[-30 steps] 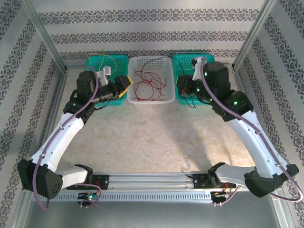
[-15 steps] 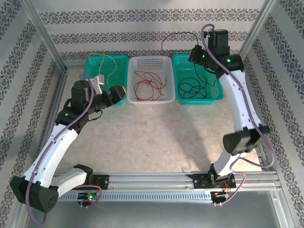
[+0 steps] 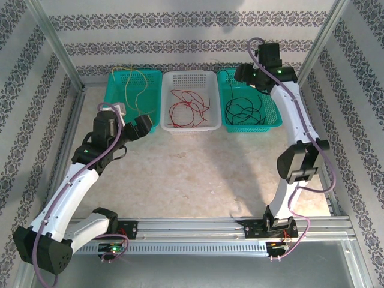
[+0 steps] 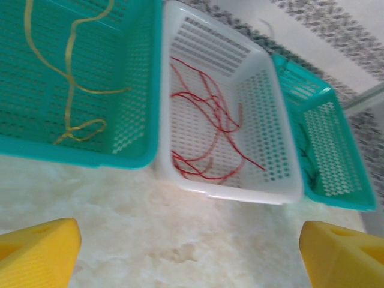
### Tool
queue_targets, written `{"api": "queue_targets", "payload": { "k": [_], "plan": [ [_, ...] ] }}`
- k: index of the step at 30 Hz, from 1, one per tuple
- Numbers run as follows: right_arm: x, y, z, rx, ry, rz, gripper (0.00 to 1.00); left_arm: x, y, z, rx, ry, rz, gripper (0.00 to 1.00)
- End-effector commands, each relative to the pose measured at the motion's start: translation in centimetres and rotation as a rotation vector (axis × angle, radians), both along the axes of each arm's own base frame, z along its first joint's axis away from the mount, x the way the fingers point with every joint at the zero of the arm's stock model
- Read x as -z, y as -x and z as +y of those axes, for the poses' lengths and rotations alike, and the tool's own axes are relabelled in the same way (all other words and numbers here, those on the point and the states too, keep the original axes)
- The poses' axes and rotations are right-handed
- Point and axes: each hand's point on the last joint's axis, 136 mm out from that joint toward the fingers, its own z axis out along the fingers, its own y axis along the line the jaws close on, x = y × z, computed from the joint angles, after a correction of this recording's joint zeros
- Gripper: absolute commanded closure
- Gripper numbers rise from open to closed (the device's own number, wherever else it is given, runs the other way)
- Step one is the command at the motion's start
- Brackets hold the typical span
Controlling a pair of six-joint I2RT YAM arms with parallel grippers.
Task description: Untangle the cables
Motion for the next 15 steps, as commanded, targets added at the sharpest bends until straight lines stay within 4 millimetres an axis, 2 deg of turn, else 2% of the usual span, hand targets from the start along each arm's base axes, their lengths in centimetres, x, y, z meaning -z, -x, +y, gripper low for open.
{"api": "queue_targets", "payload": {
  "k": [1,5,7,8,9,11,12,15],
  "plan": [
    [-2.6,2.7,-1.6,0.03,0.031,-0.085,0.34,0.4,-0.2,2.8,-0.117,-0.131,-0.031,0.06],
    [-2.4,6.9,-2.4,0.05,0.07,-0.175,0.32,2.7,-0.6,5.9,-0.253,-0.275,-0.014,0.03],
    [-1.4,9.3,-2.6,0.053,0.11,-0.257,0.23,5.2,-0.6,8.1,-0.343,-0.384,0.014,0.0],
    [-0.4,10.6,-3.1,0.084,0.128,-0.285,0.03,5.9,-0.8,9.0,-0.376,-0.448,0.003,0.0],
    [0.8,11.5,-3.9,0.137,0.134,-0.307,0.02,6.5,-0.9,10.0,-0.409,-0.508,-0.014,0.0],
    [5.1,14.0,-6.7,0.296,0.138,-0.321,0.01,7.6,-1.2,11.4,-0.461,-0.624,-0.066,0.0],
    [6.6,15.1,-7.9,0.352,0.151,-0.354,0.01,7.8,-1.2,12.4,-0.517,-0.657,-0.085,0.0],
    [9.9,18.3,-11.2,0.433,0.326,-0.481,0.02,9.2,-1.9,13.8,-0.586,-0.774,-0.149,0.01]
  ]
}}
